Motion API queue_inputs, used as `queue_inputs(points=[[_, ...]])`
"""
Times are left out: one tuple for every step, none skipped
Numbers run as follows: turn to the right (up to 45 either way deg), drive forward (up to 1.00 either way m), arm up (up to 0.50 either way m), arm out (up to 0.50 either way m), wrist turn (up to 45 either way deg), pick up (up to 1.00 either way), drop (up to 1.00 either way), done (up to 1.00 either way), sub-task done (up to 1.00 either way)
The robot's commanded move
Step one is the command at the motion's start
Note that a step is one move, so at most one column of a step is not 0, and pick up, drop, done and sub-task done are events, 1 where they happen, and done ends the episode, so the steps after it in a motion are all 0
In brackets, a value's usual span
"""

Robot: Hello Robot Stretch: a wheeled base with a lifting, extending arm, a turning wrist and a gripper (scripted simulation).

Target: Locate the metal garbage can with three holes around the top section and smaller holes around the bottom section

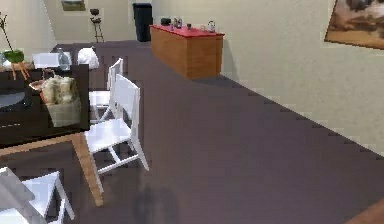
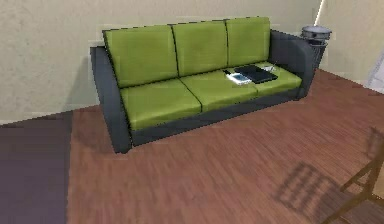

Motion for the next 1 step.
queue_inputs(points=[[45.0,0.00,0.00,0.00,0.0,0.00,0.00,0.00,0.00]])
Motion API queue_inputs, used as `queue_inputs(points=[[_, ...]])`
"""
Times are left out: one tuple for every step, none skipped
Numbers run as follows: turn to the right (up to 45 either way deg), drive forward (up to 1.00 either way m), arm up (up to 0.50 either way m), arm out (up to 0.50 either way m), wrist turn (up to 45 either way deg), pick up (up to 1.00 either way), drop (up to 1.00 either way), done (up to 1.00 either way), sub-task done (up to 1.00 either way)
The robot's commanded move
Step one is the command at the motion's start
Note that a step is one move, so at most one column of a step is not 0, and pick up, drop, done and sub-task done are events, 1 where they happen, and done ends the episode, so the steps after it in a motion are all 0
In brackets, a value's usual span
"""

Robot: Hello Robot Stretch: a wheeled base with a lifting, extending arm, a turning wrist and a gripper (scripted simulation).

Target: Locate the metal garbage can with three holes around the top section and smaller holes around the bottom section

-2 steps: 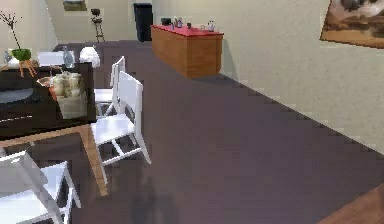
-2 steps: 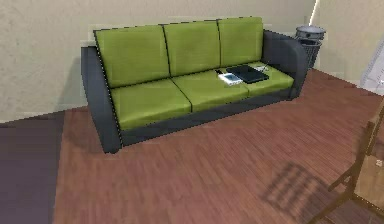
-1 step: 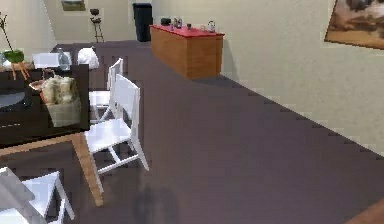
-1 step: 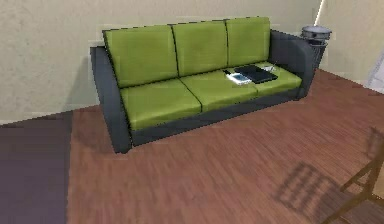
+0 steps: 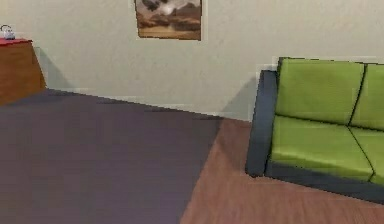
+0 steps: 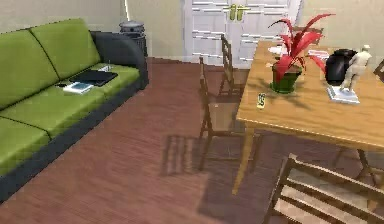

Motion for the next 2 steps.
queue_inputs(points=[[45.0,0.00,0.00,0.00,0.0,0.00,0.00,0.00,0.00],[30.0,0.00,0.00,0.00,0.0,0.00,0.00,0.00,0.00]])
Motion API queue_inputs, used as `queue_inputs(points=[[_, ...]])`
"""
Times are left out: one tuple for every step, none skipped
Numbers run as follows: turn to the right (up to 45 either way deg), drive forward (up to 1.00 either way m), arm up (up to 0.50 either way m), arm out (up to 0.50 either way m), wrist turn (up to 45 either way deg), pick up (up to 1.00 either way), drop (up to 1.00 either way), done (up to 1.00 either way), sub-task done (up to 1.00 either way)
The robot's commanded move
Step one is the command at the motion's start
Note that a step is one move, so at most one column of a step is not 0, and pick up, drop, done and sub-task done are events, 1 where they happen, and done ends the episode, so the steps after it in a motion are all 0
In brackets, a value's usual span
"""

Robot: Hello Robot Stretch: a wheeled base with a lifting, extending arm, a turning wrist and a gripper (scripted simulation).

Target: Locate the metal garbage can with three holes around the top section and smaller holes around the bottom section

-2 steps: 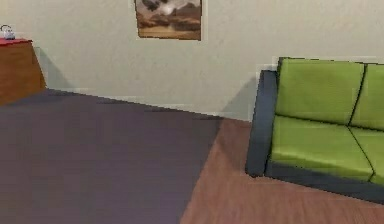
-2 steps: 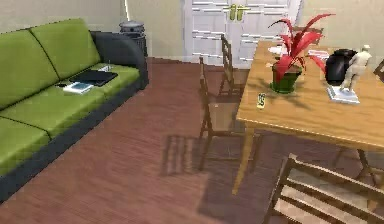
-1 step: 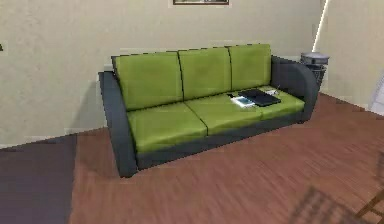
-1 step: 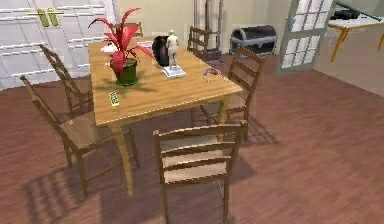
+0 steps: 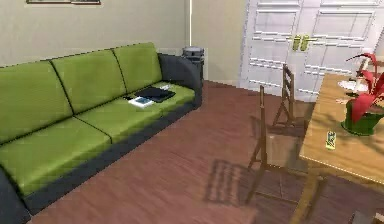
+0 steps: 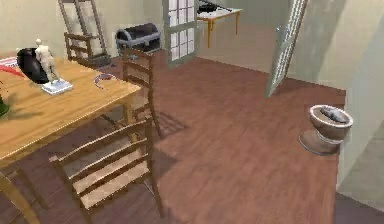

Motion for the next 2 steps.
queue_inputs(points=[[0.0,1.00,0.00,0.00,0.0,0.00,0.00,0.00,0.00],[0.0,0.60,0.00,0.00,0.0,0.00,0.00,0.00,0.00]])
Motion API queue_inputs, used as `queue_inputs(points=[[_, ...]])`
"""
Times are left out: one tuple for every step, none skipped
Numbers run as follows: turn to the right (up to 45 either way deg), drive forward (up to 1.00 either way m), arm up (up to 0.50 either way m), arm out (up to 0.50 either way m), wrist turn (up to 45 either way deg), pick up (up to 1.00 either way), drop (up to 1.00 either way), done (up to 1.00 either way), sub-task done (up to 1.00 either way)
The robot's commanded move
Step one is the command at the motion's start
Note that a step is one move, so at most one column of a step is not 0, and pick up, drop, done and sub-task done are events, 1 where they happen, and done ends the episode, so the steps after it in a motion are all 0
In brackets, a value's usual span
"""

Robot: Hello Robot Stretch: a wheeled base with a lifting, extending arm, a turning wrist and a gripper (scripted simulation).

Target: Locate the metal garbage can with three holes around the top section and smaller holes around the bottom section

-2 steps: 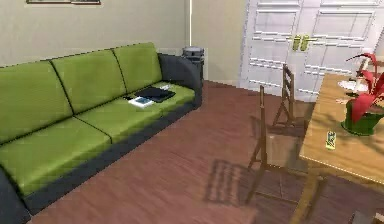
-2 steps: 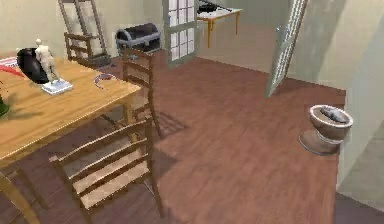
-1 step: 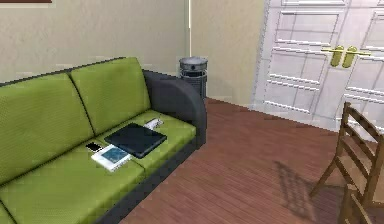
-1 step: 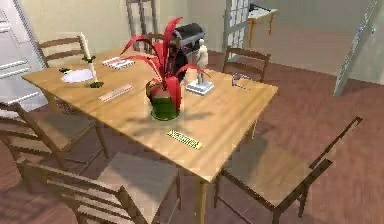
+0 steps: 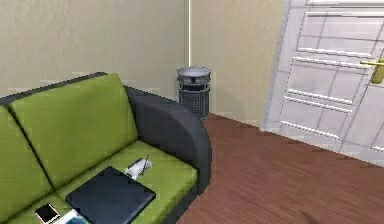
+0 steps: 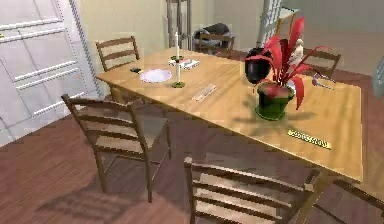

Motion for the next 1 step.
queue_inputs(points=[[33.0,0.00,0.00,0.00,0.0,0.00,0.00,0.00,0.00]])
